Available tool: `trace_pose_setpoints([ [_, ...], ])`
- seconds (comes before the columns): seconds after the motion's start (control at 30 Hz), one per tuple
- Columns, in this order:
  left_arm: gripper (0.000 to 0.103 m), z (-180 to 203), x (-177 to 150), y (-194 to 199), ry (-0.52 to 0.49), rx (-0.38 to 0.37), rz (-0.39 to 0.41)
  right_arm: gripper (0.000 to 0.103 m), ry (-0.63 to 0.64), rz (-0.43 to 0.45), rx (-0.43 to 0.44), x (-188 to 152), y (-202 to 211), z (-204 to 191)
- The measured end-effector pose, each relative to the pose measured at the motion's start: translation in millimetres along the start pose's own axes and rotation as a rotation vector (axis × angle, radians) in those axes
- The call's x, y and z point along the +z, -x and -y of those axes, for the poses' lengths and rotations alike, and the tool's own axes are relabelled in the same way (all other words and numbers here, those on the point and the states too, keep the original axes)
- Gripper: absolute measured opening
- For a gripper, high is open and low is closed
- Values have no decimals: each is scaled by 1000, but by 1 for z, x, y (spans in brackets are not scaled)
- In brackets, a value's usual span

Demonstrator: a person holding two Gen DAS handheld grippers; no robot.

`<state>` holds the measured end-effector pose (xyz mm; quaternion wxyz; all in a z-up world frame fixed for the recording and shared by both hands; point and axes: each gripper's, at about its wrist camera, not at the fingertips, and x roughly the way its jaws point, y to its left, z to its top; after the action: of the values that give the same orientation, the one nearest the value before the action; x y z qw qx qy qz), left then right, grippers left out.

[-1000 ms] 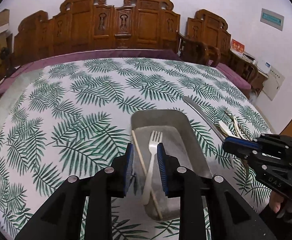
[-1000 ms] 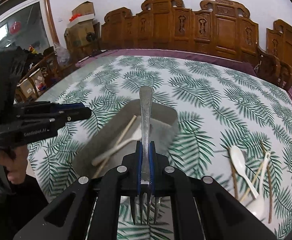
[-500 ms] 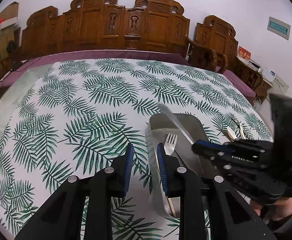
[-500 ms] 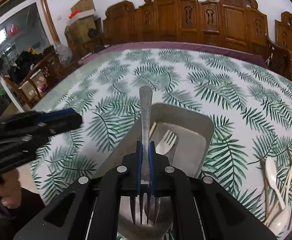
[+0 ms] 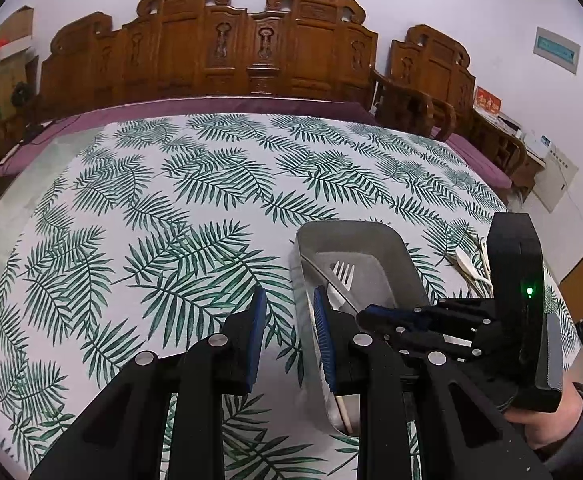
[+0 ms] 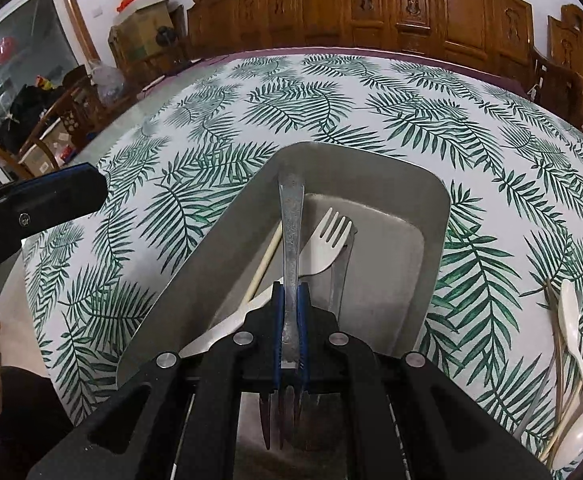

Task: Organize utensils
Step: 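Lower the metal fork into the tray and open the right tool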

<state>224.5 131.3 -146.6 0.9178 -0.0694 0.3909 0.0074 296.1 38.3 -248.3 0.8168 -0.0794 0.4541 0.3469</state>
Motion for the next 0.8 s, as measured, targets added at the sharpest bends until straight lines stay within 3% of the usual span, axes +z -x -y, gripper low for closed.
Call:
trace_pose_setpoints([
  [0.3,22,8,-1,-2,-11,-11,-3,9,17,87,9,2,39,14],
  [0.5,23,27,0,-6,-33,-41,-4,9,45,151,-54,-9,85,46],
  [0.7,34,57,-1,-12,-64,-82,-3,9,7,176,-137,-28,121,100],
  [0.8,49,73,-1,-15,-79,-94,-2,9,-40,173,-176,-41,133,130],
])
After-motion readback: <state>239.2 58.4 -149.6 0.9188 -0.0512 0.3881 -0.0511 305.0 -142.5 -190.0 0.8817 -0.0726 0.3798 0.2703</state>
